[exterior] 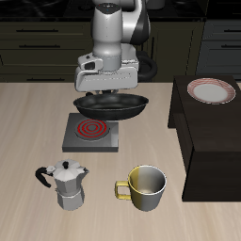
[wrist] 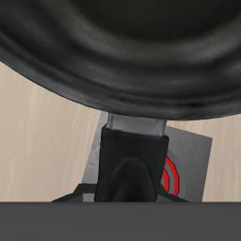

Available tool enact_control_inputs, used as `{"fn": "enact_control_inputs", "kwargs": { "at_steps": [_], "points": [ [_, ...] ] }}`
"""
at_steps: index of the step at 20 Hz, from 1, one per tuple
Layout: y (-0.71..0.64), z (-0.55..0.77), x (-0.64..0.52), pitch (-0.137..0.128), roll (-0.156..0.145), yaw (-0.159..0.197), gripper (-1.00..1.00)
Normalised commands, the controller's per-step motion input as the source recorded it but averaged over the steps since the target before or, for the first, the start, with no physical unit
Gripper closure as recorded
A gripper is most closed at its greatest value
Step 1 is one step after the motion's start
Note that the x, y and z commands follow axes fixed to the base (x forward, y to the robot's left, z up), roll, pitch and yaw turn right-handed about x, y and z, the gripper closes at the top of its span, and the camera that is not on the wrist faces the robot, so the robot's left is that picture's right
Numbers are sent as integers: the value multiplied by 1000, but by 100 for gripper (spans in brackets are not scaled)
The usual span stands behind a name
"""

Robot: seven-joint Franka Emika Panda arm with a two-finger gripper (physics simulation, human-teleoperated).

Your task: Place the frying pan on the top layer of the shelf and place the moka pot on the stove

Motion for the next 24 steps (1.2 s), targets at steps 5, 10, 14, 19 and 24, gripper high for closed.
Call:
{"fn": "enact_control_inputs", "kwargs": {
  "at_steps": [5,10,14,19,24],
  "points": [
    [127,-66,33,-6,-5,75,100],
    [-40,91,-6,24,-12,-119,100],
    [31,101,2,52,13,-148,100],
    [66,70,24,3,-31,-69,100],
    [88,-19,68,-15,-45,82,100]
  ]
}}
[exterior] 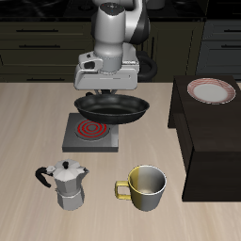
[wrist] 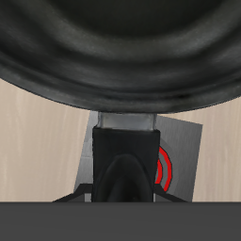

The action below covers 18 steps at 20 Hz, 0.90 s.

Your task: Place the frying pan on the top layer of the shelf and place the moka pot on the stove

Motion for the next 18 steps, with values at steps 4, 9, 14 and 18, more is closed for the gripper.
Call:
{"fn": "enact_control_inputs", "kwargs": {
  "at_steps": [4,9,14,18],
  "points": [
    [-33,-150,172,188,15,-32,100],
    [14,-101,56,101,25,-7,100],
    [22,2,9,9,3,23,100],
    [20,47,-1,29,18,-37,100]
  ]
}}
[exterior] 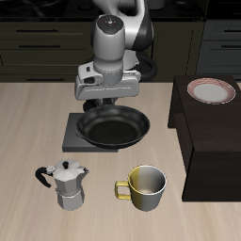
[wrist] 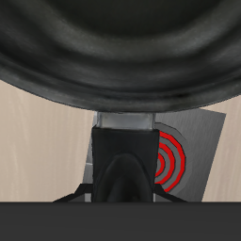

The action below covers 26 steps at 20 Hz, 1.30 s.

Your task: Place the frying pan on the top layer of the shelf and place the moka pot on the stove

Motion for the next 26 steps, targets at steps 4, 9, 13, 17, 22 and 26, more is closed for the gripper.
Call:
{"fn": "enact_control_inputs", "kwargs": {
  "at_steps": [4,9,13,17,22,26],
  "points": [
    [289,-28,8,-41,-17,146,100],
    [197,-11,11,5,16,71,100],
    [159,-25,44,3,12,58,100],
    [195,-56,-18,-26,6,146,100],
    [-80,27,10,-44,-14,147,100],
    [-197,57,21,-38,-29,90,100]
  ]
}}
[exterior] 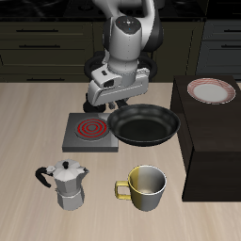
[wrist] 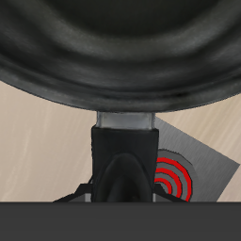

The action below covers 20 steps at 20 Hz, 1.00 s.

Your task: Place the frying pan on the top layer of the shelf and place the moka pot on the stove

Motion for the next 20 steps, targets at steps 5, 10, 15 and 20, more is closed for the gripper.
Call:
{"fn": "enact_control_inputs", "kwargs": {
  "at_steps": [5,10,15,20],
  "points": [
    [-198,22,64,-36,-40,73,100],
    [-86,9,71,-8,-24,29,100],
    [-80,-51,112,-39,-45,107,100],
    [11,19,57,-49,-8,105,100]
  ]
}}
